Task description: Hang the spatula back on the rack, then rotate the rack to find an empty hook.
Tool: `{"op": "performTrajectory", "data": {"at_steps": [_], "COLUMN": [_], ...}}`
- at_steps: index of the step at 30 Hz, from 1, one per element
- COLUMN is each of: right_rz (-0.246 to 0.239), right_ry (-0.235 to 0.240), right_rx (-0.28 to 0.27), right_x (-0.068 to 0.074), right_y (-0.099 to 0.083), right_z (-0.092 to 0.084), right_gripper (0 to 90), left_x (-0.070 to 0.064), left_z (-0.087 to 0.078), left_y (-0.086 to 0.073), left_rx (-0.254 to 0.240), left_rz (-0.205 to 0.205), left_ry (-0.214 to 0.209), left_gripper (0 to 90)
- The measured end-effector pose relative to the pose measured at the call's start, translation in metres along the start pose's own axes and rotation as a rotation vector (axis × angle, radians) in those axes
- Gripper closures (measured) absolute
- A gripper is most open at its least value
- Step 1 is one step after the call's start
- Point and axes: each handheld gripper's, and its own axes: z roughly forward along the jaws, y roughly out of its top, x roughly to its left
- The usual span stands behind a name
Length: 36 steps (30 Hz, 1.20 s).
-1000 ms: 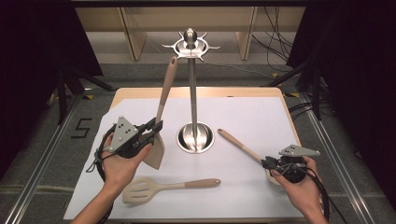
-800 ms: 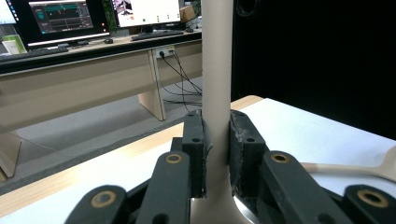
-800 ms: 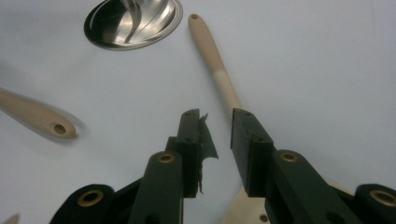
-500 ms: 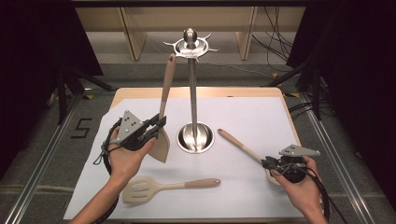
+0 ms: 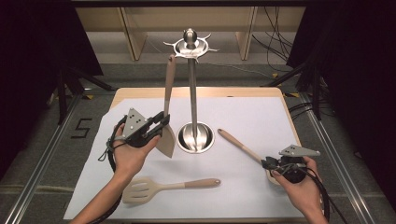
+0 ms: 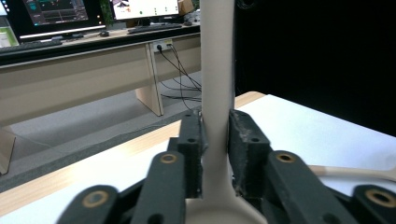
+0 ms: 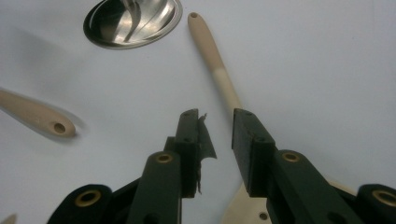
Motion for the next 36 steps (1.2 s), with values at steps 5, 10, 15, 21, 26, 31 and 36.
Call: {"op": "performTrajectory", "data": {"at_steps": [5, 10, 15, 21, 26, 31, 36], "right_rz": [0.001, 0.003, -0.03, 0.0, 0.004, 0.006, -0.016], "right_ry": [0.0, 0.0, -0.004, 0.001, 0.001, -0.001, -0.005], "right_rx": [0.001, 0.002, -0.002, 0.0, 0.002, 0.006, 0.004], "right_x": [0.0, 0.0, -0.001, 0.0, 0.0, 0.0, -0.001], "right_y": [0.0, 0.0, 0.0, 0.0, 0.0, 0.0, 0.001], "right_z": [0.001, 0.001, 0.001, 0.0, 0.001, 0.0, 0.0], "right_gripper": [72.4, 72.4, 72.4, 72.4, 72.4, 72.4, 72.4], "left_x": [-0.002, -0.002, -0.007, -0.008, -0.007, -0.008, -0.013], "left_z": [-0.009, -0.016, -0.021, -0.023, -0.025, -0.025, -0.024], "left_y": [0.002, 0.009, 0.018, 0.021, 0.023, 0.028, 0.044], "left_rx": [-0.016, -0.027, -0.044, -0.055, -0.064, -0.076, -0.094], "left_rz": [-0.001, -0.011, -0.009, -0.002, -0.009, -0.022, -0.043], "left_ry": [-0.007, -0.02, -0.039, -0.045, -0.05, -0.063, -0.07], "left_gripper": [70.0, 72.6, 79.2, 85.0, 88.5, 89.0, 89.1]}}
